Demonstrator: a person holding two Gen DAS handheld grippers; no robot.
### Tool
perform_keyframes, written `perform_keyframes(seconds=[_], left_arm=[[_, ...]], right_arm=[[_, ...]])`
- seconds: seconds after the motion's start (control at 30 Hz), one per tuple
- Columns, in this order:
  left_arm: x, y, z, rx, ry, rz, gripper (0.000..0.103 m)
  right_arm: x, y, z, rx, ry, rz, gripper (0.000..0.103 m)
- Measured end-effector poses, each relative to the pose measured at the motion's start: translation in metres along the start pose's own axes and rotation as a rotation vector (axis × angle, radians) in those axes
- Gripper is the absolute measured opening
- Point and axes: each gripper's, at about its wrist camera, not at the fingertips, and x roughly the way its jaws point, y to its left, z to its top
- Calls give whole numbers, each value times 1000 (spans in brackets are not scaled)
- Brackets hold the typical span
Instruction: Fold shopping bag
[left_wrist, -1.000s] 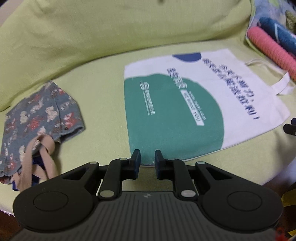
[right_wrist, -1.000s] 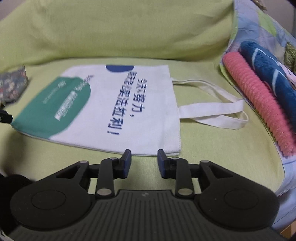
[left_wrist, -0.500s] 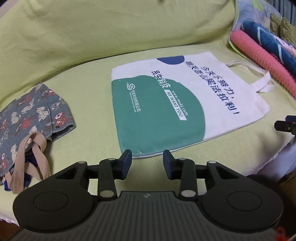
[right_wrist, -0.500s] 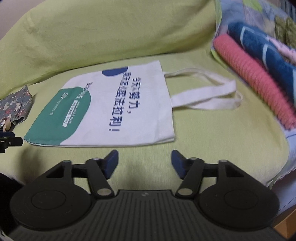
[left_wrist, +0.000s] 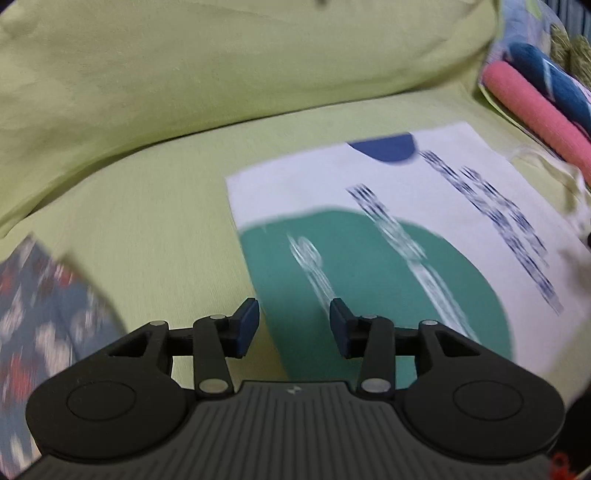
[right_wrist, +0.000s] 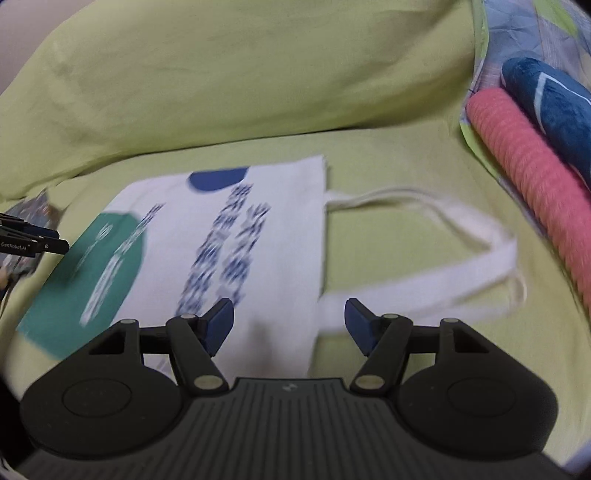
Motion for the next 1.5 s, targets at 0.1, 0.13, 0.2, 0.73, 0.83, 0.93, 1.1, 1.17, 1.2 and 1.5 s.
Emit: perform_keyframes(seconds=[0.1,0.13,0.2,0.73,0.83,0.93,1.1,1.17,1.2,1.5], left_arm=[[35,29,27,-33,31,-53,48],[48,39,34,-58,47,-66,48],[69,56,43,-114,65,-105,48],[132,153,38,-581,-36,-664,48],[141,154,44,-576,-56,-694,48],[146,148,53,-519,-64,-702,48],[133,132,60,-289,-94,-609,28],[127,125,60,-203,-96,-569,16],[125,124,61,-184,-92,-556,14],[34,96,61,48,-246,-471,2]], right_arm=[[22,-13,21,0,5,-2,63],[28,-16,26,-5,4,-1,63],[42,-20,38,-15,3,0,63],[130,-49,111,85,8,157,64],[145,-55,119,96,26,180,64],[162,-60,128,91,62,195,63],[193,-64,141,60,131,259,55],[202,-60,144,26,130,247,22],[202,-60,145,12,126,226,20],[95,-38,132,-89,-156,290,1]])
